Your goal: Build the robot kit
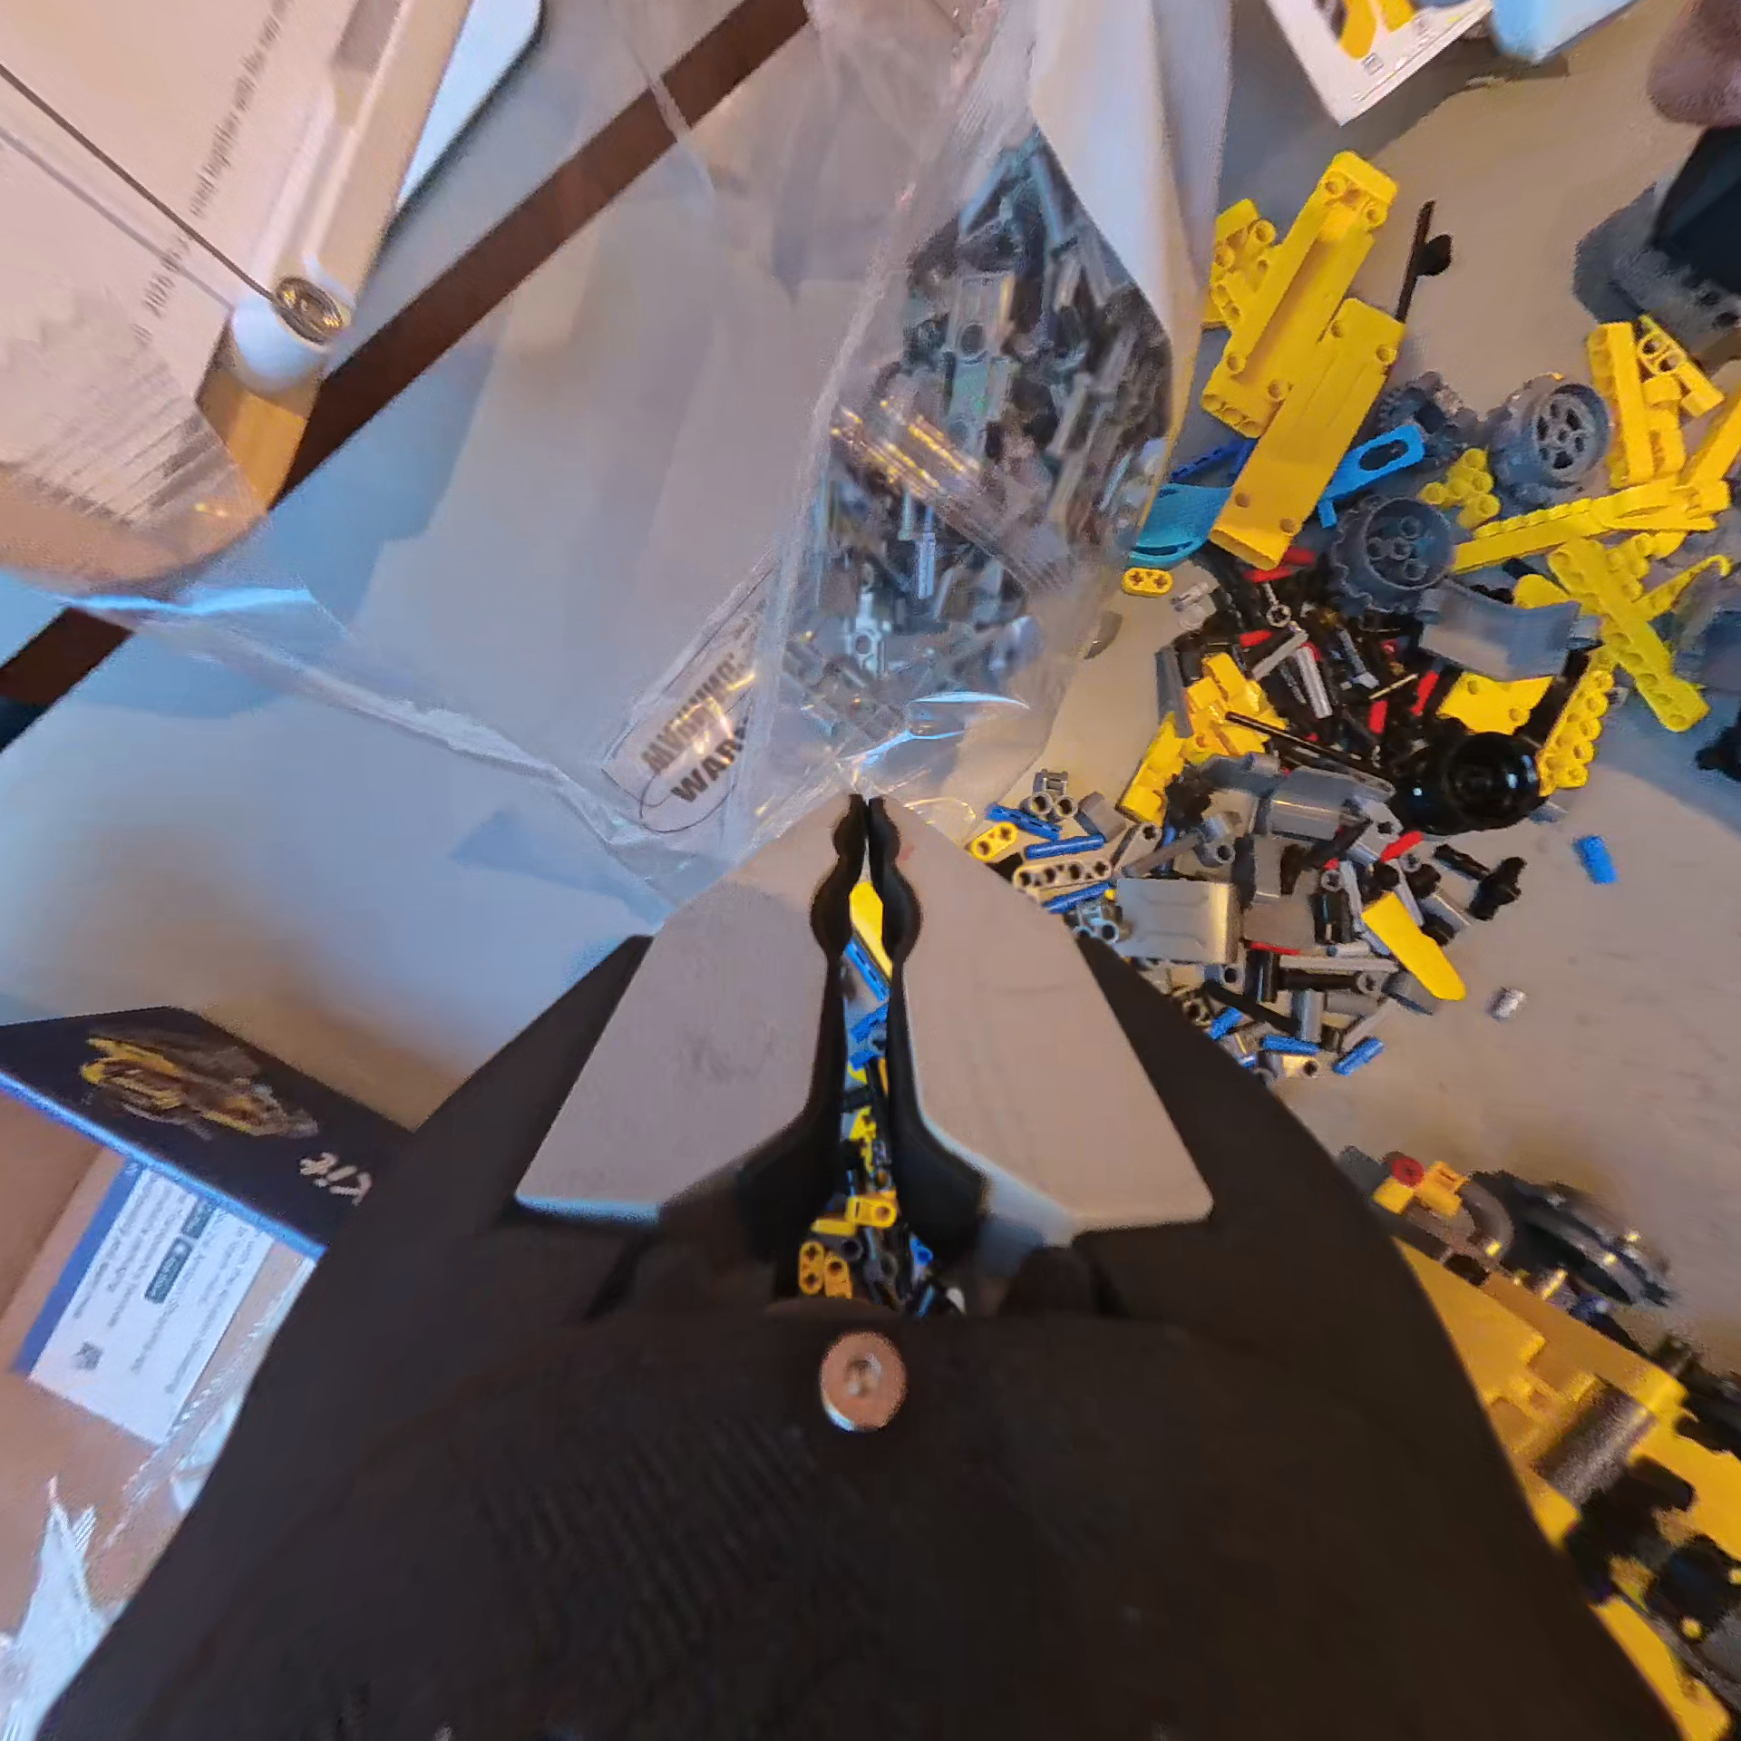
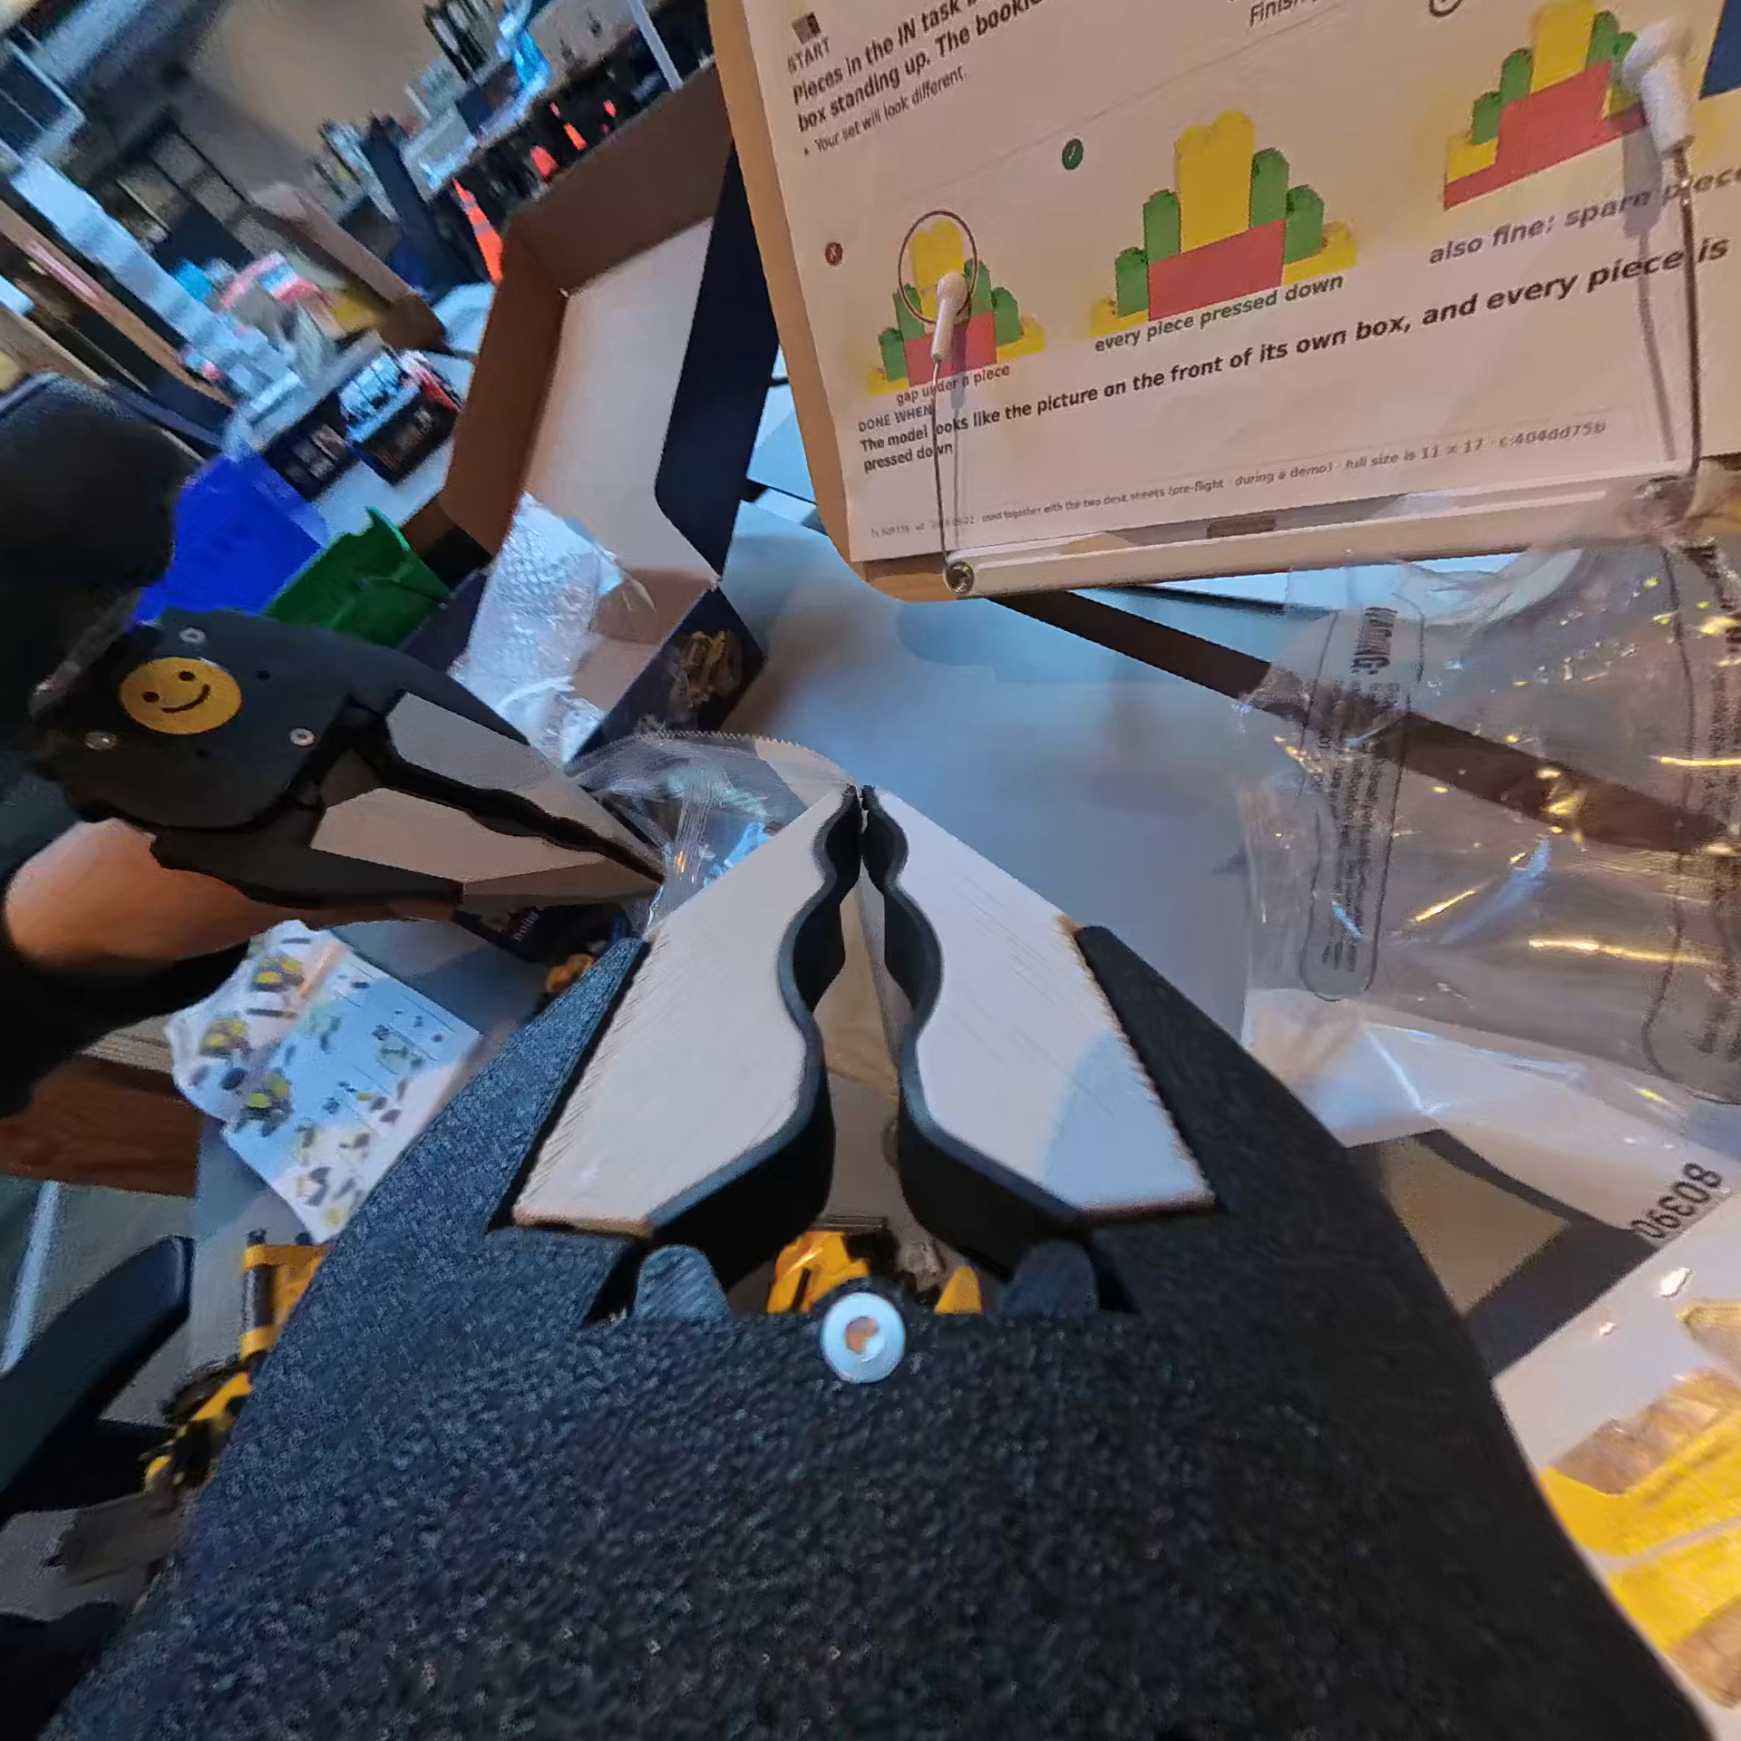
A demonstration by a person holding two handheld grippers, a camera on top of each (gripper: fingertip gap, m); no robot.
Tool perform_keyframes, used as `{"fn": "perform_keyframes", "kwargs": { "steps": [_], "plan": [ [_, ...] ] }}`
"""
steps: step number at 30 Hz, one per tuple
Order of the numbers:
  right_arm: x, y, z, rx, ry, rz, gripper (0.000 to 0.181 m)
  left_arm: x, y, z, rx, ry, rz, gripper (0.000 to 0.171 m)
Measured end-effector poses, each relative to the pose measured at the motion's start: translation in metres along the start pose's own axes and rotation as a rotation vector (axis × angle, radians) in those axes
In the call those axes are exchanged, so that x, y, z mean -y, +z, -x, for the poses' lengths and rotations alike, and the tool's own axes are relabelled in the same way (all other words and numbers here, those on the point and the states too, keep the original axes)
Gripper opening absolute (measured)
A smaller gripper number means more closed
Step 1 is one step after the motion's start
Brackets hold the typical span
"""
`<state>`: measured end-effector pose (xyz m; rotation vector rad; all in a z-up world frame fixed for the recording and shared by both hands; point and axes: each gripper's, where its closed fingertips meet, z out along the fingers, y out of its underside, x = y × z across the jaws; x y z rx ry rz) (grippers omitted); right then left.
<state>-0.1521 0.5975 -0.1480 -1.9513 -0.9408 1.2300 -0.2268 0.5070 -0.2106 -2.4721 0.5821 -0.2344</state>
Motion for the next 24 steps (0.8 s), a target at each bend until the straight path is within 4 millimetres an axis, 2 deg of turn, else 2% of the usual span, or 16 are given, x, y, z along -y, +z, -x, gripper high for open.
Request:
{"fn": "perform_keyframes", "kwargs": {
  "steps": [5,11,14,18,20,24],
  "plan": [
    [0.003,0.003,-0.001,-0.056,-0.068,0.039,0.000,-0.008,0.014,0.005,-0.019,-0.060,0.074,0.000],
    [-0.001,0.007,0.002,-0.085,-0.151,0.085,0.000,-0.019,0.012,0.003,-0.022,-0.022,0.129,0.014],
    [-0.003,0.009,0.004,-0.106,-0.198,0.105,0.000,-0.031,-0.003,0.006,-0.038,0.002,0.198,0.030],
    [-0.002,0.011,0.006,-0.117,-0.239,0.120,0.000,-0.049,-0.036,0.010,-0.078,0.017,0.292,0.045],
    [-0.002,0.013,0.010,-0.098,-0.250,0.122,0.000,-0.055,-0.049,0.013,-0.078,0.031,0.323,0.045],
    [-0.002,0.018,0.017,-0.081,-0.317,0.151,0.000,-0.046,-0.060,0.029,-0.008,0.056,0.274,0.042]
  ]
}}
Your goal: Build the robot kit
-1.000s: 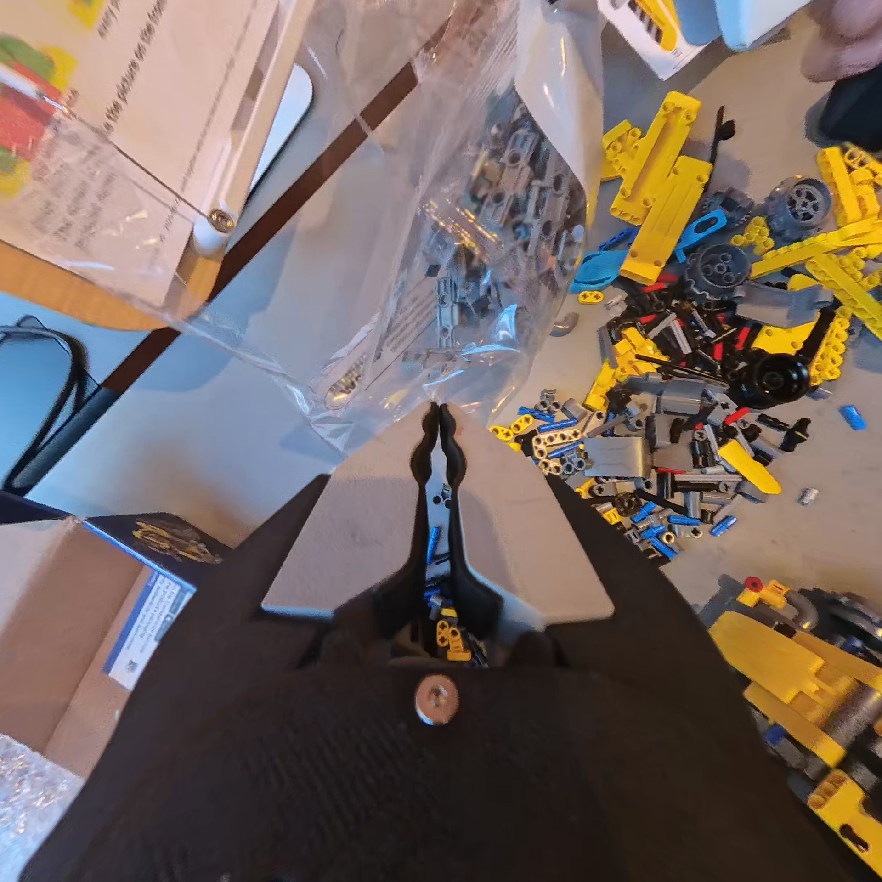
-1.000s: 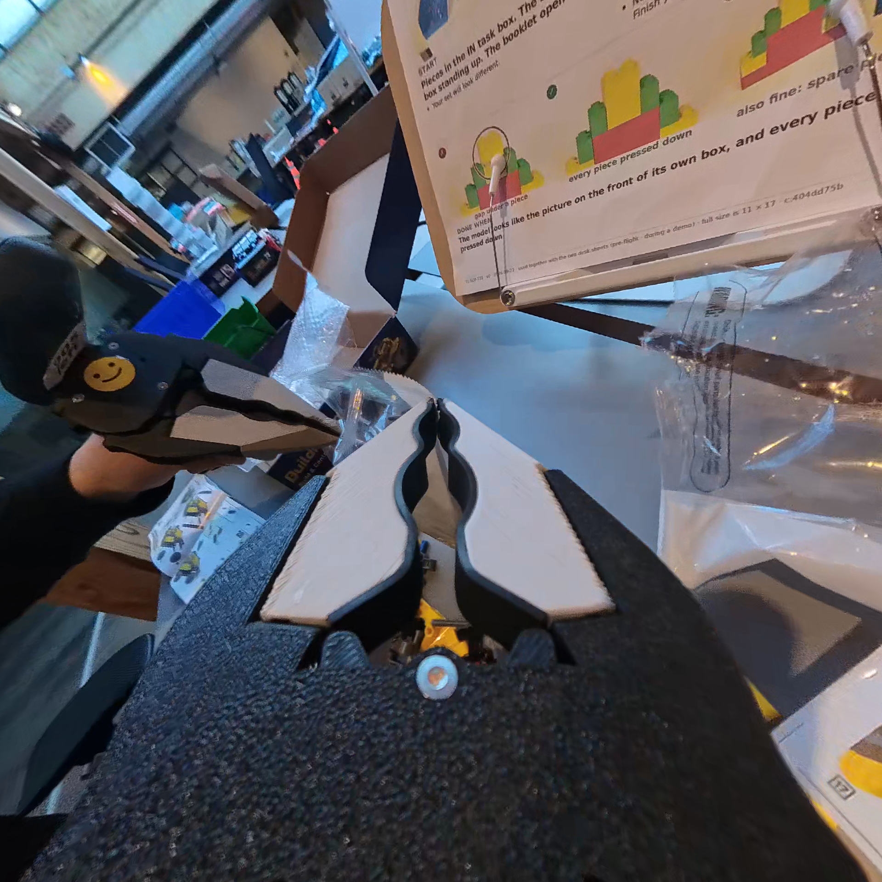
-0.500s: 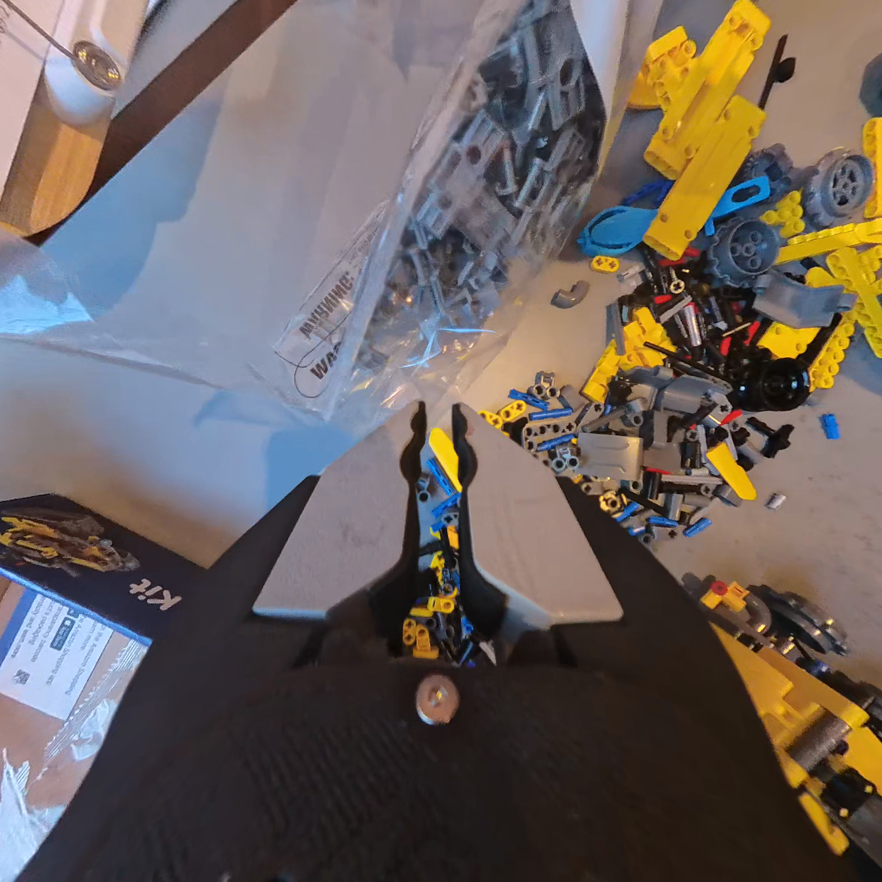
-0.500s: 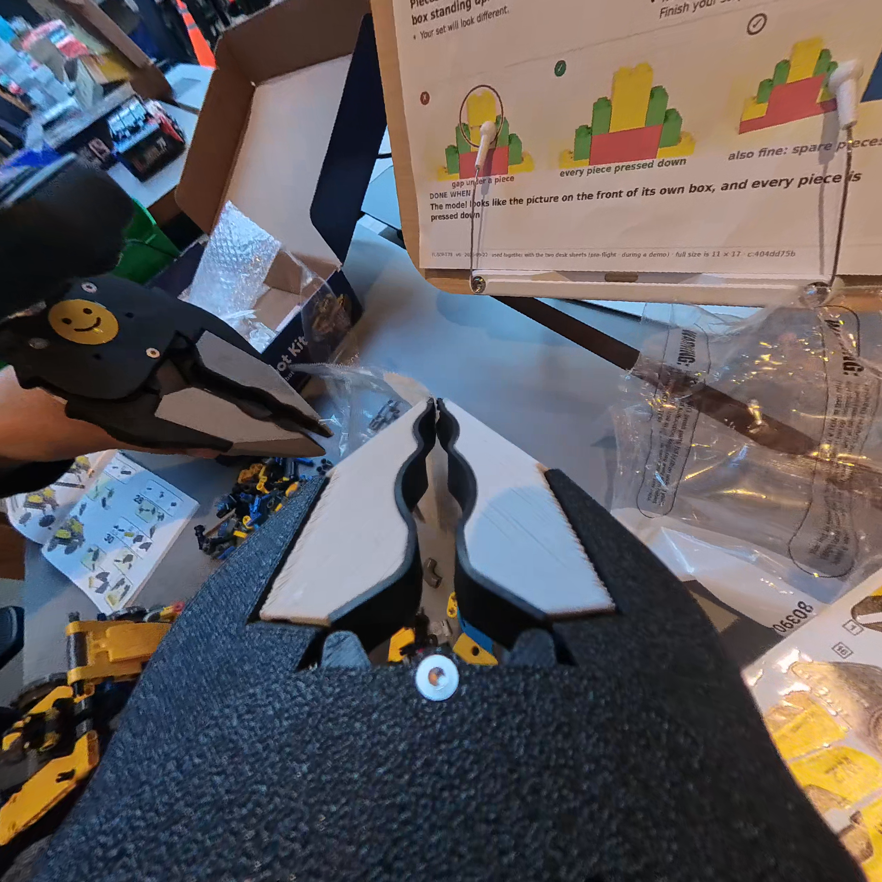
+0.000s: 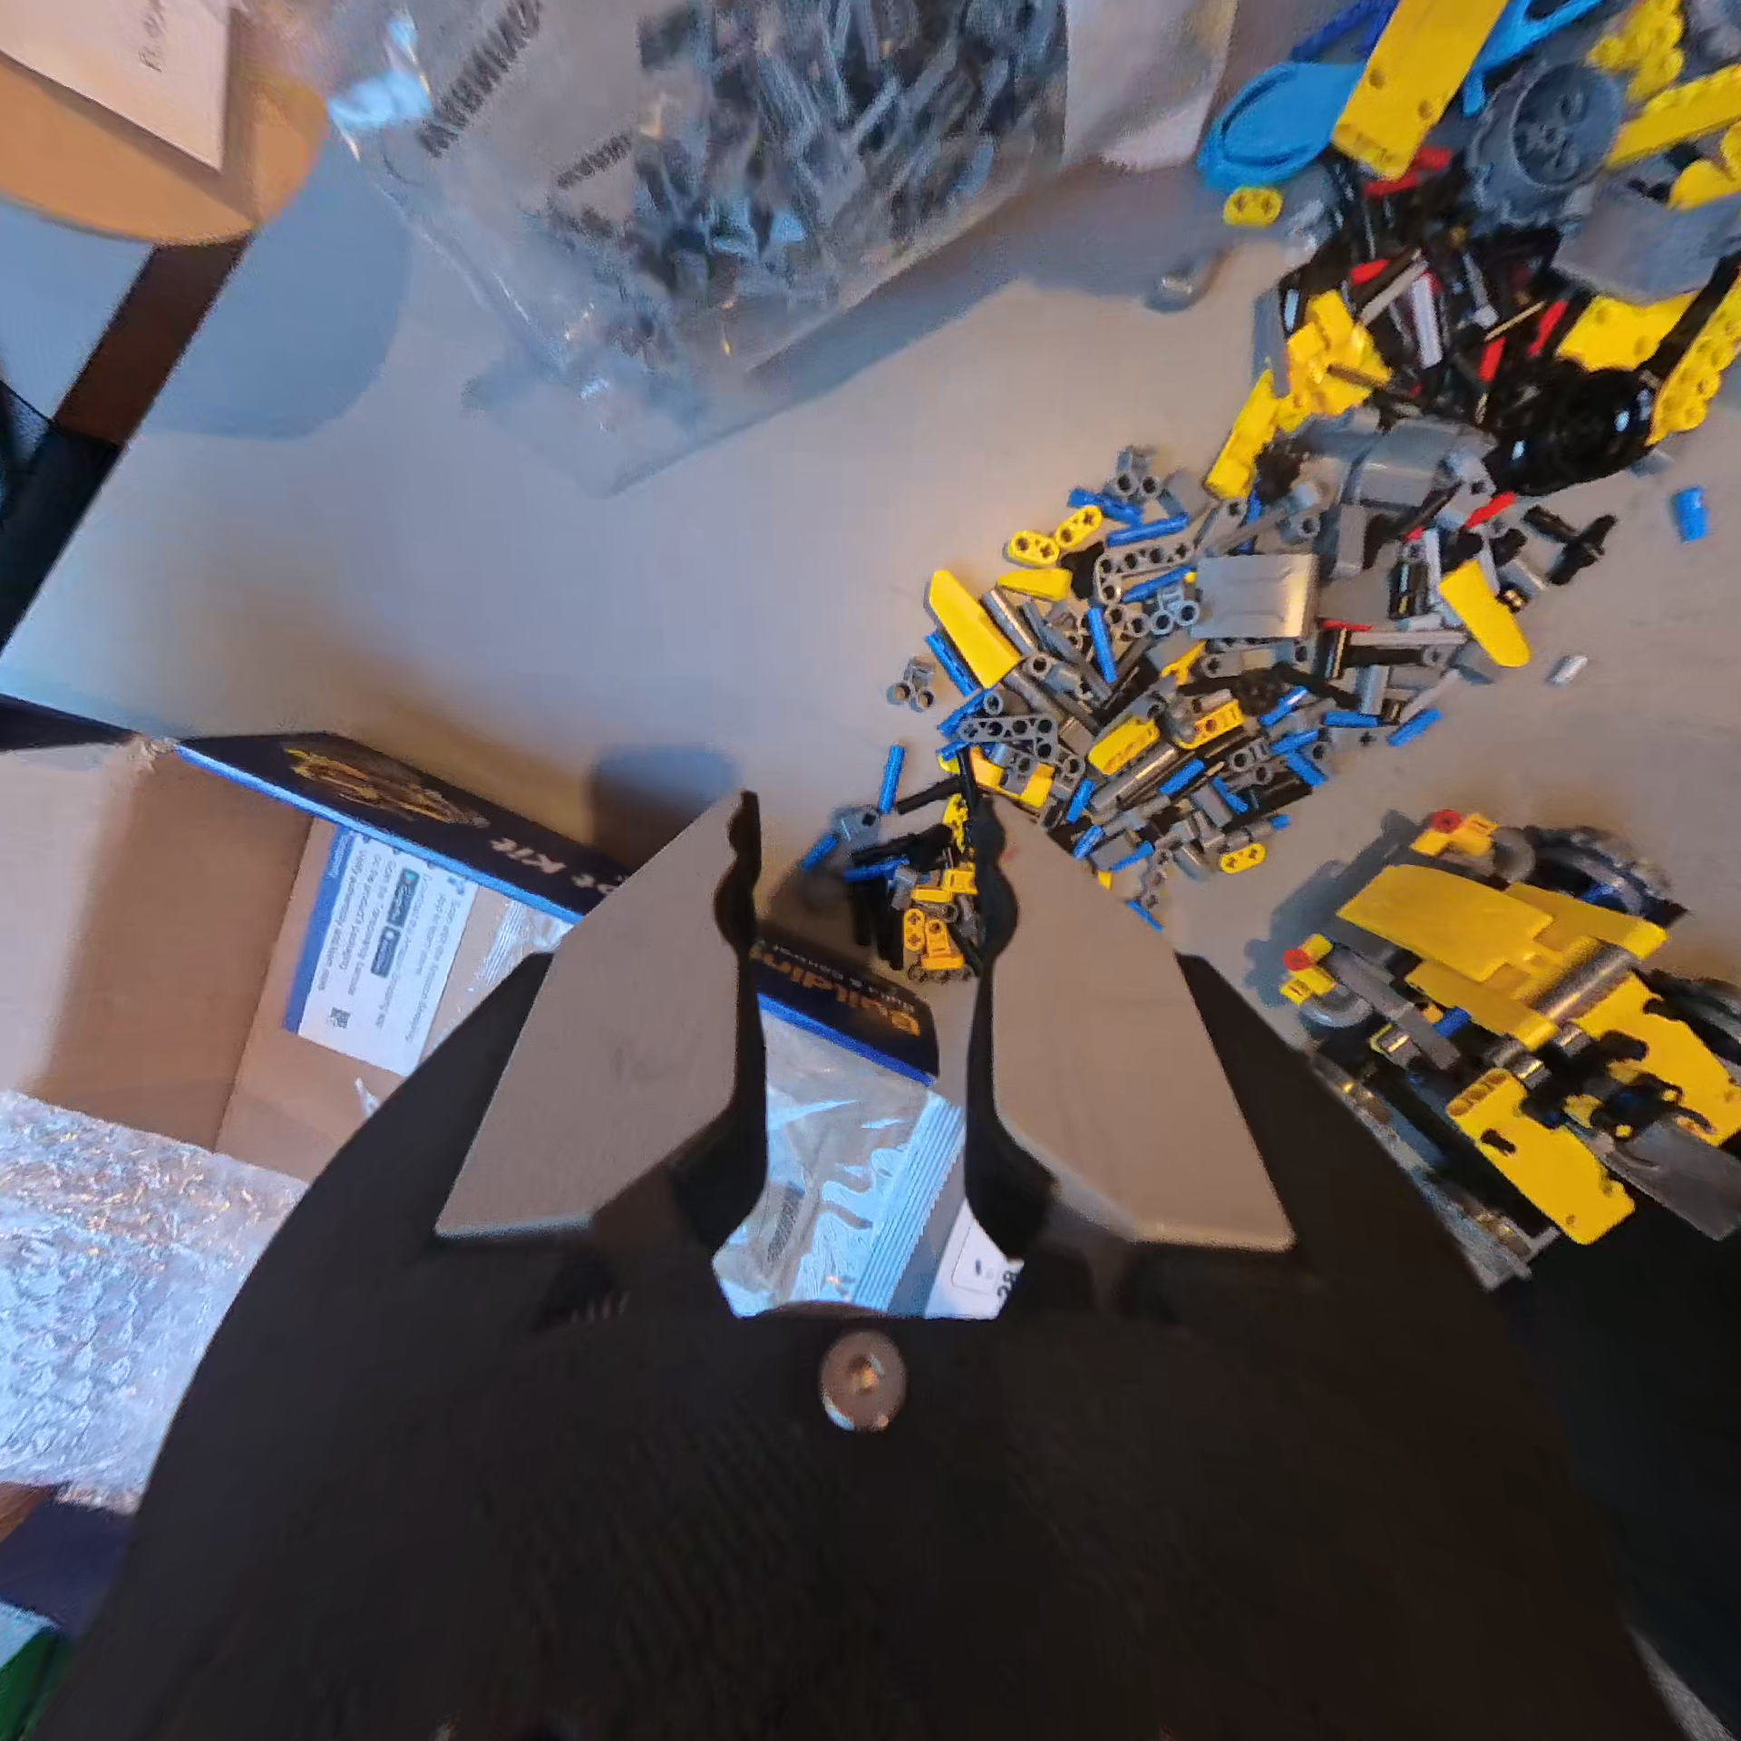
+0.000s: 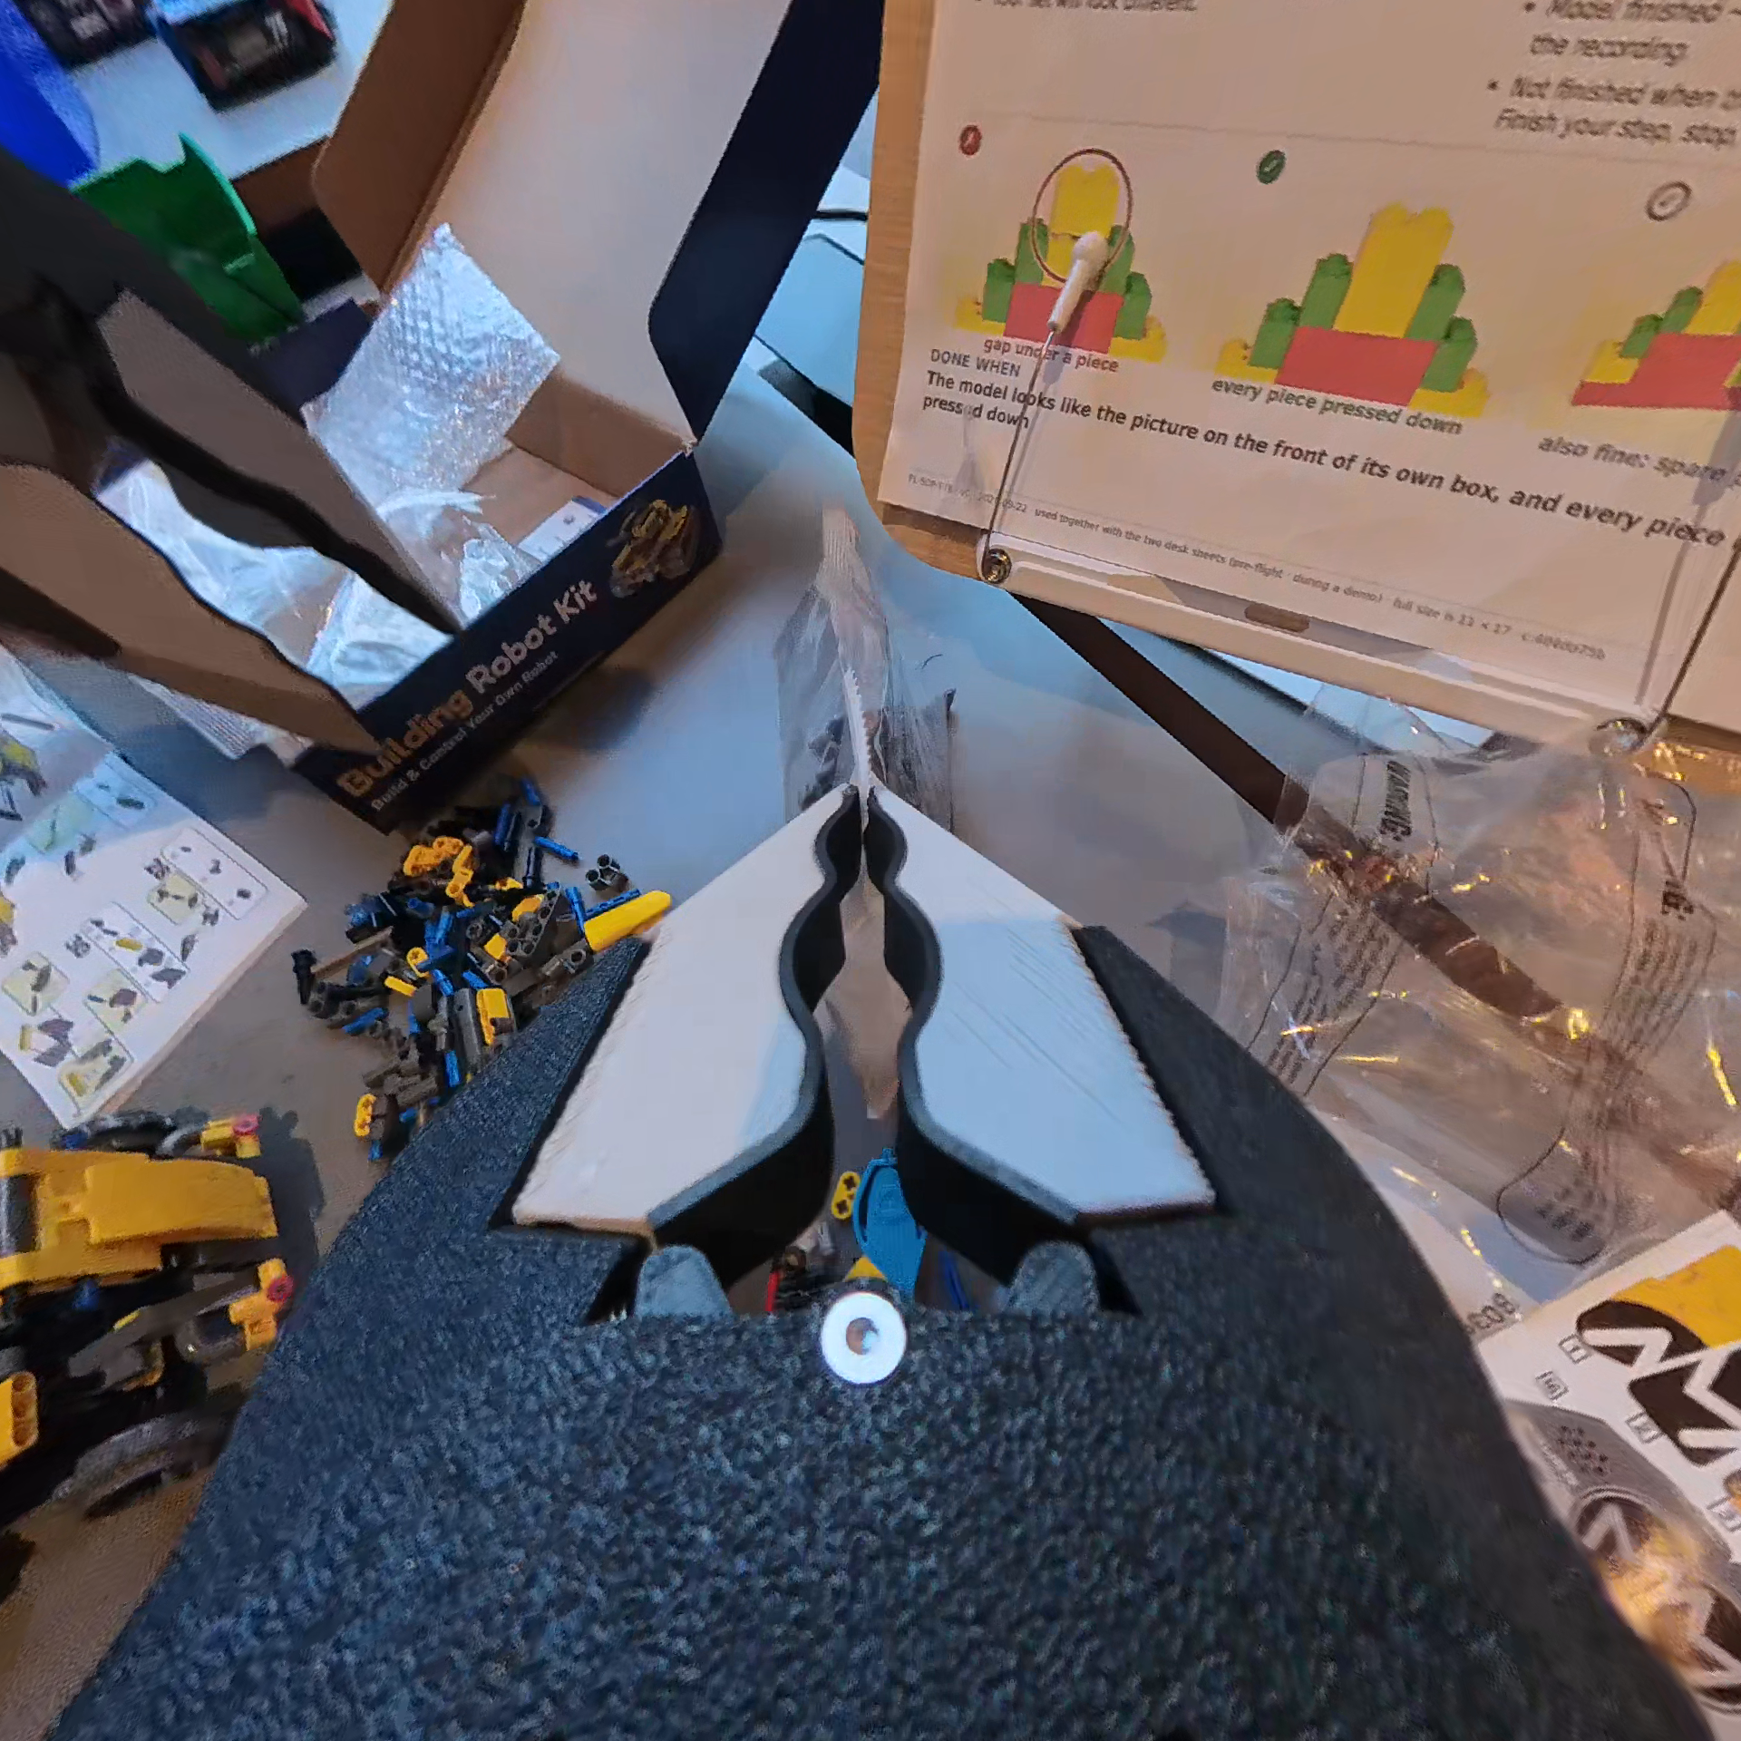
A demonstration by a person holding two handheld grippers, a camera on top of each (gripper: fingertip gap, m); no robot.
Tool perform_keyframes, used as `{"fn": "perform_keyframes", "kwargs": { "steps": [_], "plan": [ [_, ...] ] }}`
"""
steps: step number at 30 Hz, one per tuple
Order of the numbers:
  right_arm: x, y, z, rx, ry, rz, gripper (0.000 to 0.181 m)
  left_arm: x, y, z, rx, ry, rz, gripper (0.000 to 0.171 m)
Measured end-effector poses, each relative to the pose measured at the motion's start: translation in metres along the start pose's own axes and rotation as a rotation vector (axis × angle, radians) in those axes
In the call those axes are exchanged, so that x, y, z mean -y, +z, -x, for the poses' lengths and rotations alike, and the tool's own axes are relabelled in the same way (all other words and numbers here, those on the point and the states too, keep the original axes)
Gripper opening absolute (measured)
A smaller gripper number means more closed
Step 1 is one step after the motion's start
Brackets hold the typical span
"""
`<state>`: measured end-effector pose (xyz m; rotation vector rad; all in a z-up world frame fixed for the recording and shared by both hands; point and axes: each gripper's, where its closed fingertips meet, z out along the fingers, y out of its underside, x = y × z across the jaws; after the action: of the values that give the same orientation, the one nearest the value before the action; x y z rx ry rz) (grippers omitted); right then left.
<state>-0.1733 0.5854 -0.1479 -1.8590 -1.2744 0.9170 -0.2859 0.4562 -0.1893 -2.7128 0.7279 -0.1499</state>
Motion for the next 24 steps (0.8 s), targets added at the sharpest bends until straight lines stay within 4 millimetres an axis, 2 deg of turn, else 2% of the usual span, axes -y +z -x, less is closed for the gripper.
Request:
{"fn": "perform_keyframes", "kwargs": {
  "steps": [7,10,13,16,19,21,24],
  "plan": [
    [-0.002,-0.001,0.011,0.089,-0.111,0.082,0.000,0.028,-0.004,0.013,0.066,0.038,-0.093,0.040],
    [-0.004,-0.003,0.014,0.120,-0.167,0.110,0.000,0.059,-0.012,0.019,0.120,0.126,-0.202,0.044],
    [-0.006,-0.005,0.016,0.133,-0.224,0.141,0.000,0.091,-0.020,0.027,0.194,0.259,-0.258,0.056],
    [-0.007,-0.007,0.017,0.148,-0.247,0.155,0.000,0.113,-0.017,0.027,0.193,0.412,-0.251,0.065],
    [-0.008,-0.008,0.017,0.162,-0.264,0.160,0.000,0.121,-0.005,0.030,0.167,0.508,-0.185,0.067],
    [-0.010,-0.008,0.017,0.168,-0.272,0.164,0.000,0.119,0.007,0.035,0.133,0.527,-0.112,0.067],
    [-0.013,-0.007,0.016,0.181,-0.276,0.168,0.000,0.109,0.025,0.048,0.127,0.544,0.001,0.059]
  ]
}}
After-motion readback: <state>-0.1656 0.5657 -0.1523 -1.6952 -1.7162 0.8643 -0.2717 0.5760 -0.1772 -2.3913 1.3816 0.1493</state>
